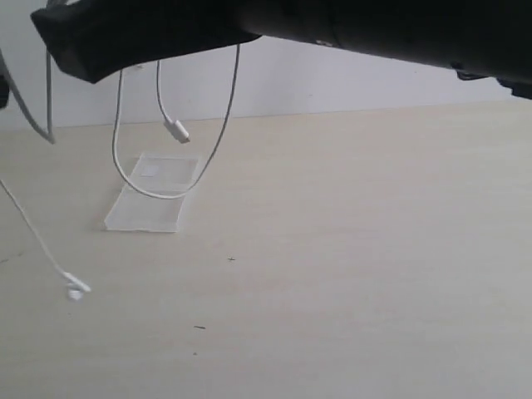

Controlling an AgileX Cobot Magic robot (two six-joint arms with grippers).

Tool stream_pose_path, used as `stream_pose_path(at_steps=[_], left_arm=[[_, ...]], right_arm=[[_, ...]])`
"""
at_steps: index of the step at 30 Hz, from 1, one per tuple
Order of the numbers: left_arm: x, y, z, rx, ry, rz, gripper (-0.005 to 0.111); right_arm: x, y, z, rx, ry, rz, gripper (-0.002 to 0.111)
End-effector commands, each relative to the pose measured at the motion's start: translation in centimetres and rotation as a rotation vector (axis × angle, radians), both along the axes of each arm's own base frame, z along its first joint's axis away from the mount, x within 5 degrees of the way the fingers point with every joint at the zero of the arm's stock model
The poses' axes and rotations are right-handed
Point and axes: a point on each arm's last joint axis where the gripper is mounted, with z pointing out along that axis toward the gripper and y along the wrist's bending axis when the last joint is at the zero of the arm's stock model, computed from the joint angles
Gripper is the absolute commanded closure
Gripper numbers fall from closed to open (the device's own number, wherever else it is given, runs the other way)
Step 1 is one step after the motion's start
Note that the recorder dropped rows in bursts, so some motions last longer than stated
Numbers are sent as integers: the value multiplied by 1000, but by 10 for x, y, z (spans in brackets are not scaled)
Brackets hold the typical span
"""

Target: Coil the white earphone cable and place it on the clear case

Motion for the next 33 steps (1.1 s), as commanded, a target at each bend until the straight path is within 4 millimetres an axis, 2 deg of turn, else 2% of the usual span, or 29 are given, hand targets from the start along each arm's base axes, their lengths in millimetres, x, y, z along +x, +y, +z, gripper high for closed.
stream_pose_path(at_steps=[1,10,15,28,33], left_arm=[[-4,3,16,-13,-35,16,107],[-3,3,31,-32,-82,20,107],[6,-3,29,-74,-44,15,107],[13,-10,35,-235,-39,15,107],[15,-11,35,-243,-38,19,107]], right_arm=[[-3,7,-8,-33,29,66,108],[-6,30,-38,-128,129,203,108],[-4,38,-50,-132,196,220,108],[-1,46,-42,-114,189,240,108],[-1,49,-41,-101,205,246,108]])
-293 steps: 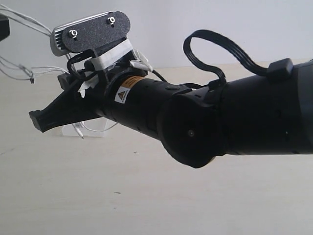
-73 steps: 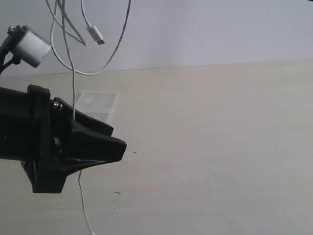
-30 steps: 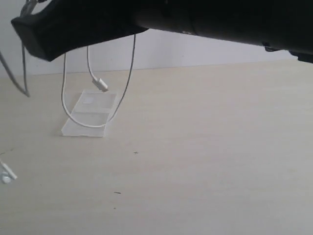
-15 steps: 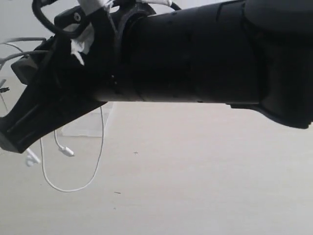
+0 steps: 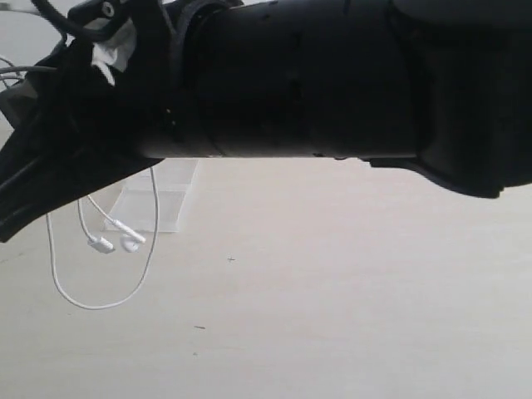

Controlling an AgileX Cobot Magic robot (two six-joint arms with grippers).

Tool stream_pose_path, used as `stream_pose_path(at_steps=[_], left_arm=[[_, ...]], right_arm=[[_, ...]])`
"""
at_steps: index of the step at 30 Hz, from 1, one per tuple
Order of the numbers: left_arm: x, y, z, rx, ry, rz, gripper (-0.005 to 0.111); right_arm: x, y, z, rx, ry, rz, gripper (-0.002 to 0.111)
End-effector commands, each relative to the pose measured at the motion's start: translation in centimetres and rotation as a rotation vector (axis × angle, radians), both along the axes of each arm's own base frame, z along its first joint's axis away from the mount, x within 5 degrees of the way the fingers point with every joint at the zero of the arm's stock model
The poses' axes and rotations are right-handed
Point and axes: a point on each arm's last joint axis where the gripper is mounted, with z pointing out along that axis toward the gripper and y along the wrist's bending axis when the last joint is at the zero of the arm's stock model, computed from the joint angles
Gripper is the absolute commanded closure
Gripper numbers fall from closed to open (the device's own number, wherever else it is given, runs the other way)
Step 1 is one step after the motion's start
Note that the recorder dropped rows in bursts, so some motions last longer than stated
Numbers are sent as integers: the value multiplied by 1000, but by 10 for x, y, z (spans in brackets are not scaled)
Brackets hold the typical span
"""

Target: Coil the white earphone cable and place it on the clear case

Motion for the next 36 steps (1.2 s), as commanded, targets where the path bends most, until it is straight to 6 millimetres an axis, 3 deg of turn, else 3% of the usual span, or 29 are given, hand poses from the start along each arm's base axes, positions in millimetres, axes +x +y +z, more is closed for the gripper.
stream_pose_path(at_steps=[1,6,13,30,36], left_arm=[[3,-1,3,-29,-5,6,107],[3,-1,3,-34,-6,7,107],[2,-2,5,-73,1,3,107],[0,-5,5,-119,37,-19,107],[-1,-7,5,-145,54,-39,107]], right_arm=[[-1,3,3,11,3,15,108],[0,2,4,13,0,4,106],[1,2,4,21,6,-16,86],[6,1,4,24,-5,-64,86],[10,12,1,19,9,-52,87]])
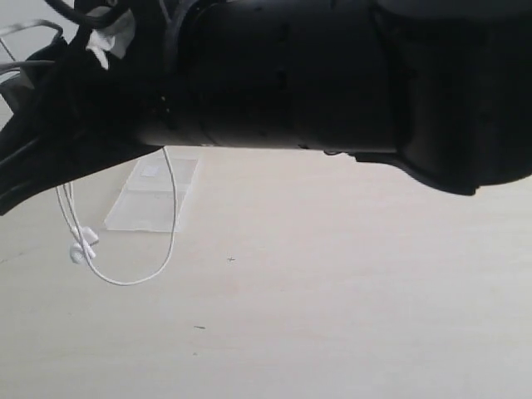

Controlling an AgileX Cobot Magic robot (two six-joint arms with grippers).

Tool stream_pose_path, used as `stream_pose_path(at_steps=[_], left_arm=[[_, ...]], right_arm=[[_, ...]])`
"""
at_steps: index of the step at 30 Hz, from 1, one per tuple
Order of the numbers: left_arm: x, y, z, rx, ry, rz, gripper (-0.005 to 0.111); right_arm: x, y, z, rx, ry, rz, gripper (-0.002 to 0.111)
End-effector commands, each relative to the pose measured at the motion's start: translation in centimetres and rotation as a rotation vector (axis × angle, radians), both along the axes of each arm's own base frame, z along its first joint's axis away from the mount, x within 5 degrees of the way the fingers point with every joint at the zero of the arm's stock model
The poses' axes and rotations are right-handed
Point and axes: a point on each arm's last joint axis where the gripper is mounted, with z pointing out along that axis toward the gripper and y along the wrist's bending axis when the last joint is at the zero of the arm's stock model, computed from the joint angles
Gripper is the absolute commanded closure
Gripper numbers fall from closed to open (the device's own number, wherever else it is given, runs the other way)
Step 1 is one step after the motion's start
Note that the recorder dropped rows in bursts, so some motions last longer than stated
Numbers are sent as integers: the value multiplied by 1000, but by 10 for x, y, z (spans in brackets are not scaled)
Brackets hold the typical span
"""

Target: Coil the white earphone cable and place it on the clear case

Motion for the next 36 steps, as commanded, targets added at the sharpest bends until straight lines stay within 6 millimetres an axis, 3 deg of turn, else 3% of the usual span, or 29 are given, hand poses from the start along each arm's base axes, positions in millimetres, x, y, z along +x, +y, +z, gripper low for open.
stream_pose_path(at_steps=[1,4,7,13,19,22,27,29,33,36], left_arm=[[-1,-2,1,-24,20,-19,107],[-2,-3,-1,2,37,-35,107],[-2,-2,-2,13,37,-36,107],[-10,1,-2,40,36,-49,107],[-19,10,-11,103,154,3,105],[-23,13,-14,123,203,18,91],[-30,15,-19,145,262,4,52],[-32,16,-20,142,288,3,46],[-39,18,-24,184,338,-15,54],[-46,22,-28,232,384,-18,69]], right_arm=[[4,11,1,7,5,6,87],[7,15,3,12,2,4,91],[8,14,3,13,-7,-13,108],[11,13,4,17,-15,-47,108],[13,11,6,21,-26,-70,108],[13,11,6,23,-25,-73,108],[14,10,7,25,-33,-87,108],[14,10,7,23,-33,-82,108],[13,10,7,23,-32,-77,108],[12,10,9,28,-32,-68,108]])
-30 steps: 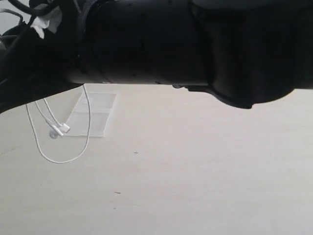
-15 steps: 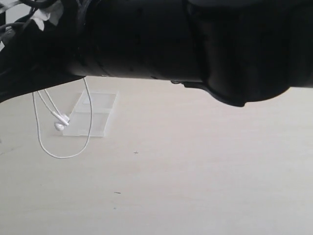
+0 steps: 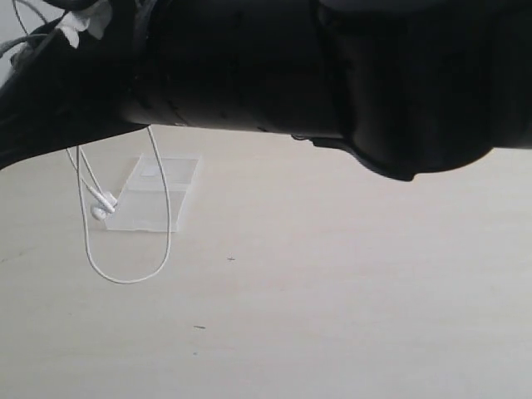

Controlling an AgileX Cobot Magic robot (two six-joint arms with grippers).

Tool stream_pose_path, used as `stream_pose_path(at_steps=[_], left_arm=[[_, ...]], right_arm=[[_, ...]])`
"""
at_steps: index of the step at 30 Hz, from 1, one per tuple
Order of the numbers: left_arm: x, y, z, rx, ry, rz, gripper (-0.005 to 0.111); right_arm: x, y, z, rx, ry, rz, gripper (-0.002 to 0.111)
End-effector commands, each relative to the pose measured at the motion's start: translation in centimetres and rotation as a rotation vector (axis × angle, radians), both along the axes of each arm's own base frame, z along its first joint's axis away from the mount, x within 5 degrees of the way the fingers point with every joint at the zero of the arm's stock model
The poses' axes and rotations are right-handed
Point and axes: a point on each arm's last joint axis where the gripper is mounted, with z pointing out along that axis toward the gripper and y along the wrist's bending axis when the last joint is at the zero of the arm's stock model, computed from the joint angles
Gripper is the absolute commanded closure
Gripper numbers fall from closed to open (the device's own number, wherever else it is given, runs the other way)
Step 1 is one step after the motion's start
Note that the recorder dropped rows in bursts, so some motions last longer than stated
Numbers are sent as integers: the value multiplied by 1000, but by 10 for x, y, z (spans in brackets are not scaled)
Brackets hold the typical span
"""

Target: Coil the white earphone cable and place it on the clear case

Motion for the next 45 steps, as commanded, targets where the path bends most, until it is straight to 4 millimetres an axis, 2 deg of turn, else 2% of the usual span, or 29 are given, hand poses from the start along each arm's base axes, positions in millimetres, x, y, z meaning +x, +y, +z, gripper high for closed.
stream_pose_path(at_steps=[1,7,12,16,19,22,26,27,28,30,34,36,39,40,45], left_arm=[[-11,7,-5,70,74,7,74],[-21,20,-10,103,162,120,89],[-25,23,-7,54,157,155,105],[-27,24,-5,31,142,170,107],[-22,22,-8,10,109,182,107],[-17,21,-19,22,115,191,107],[-13,24,-39,82,146,214,107],[-13,24,-40,87,146,216,107],[-12,24,-40,92,144,218,107],[-11,27,-40,108,130,243,107],[-8,33,-40,160,96,295,107],[-6,36,-38,159,73,337,107],[-3,37,-36,163,36,348,107],[-2,37,-35,154,19,348,107],[-2,37,-34,156,14,349,107]], right_arm=[[-2,-1,7,18,-7,12,108],[3,-3,7,1,-36,5,108],[25,-18,7,7,-19,-64,108],[50,-29,2,-4,-10,-131,108],[67,-16,-6,-19,2,-134,108],[85,4,-13,-34,-13,-125,108],[114,35,-30,-45,-26,-144,108],[128,45,-38,-45,-33,-171,108],[134,47,-41,-45,-33,-178,108],[162,54,-56,-38,-18,-204,108],[204,50,-82,14,75,-293,108],[215,53,-96,35,130,-295,108],[221,59,-112,17,140,-279,108],[225,63,-125,6,156,-270,108],[232,71,-158,-14,204,-271,108]])
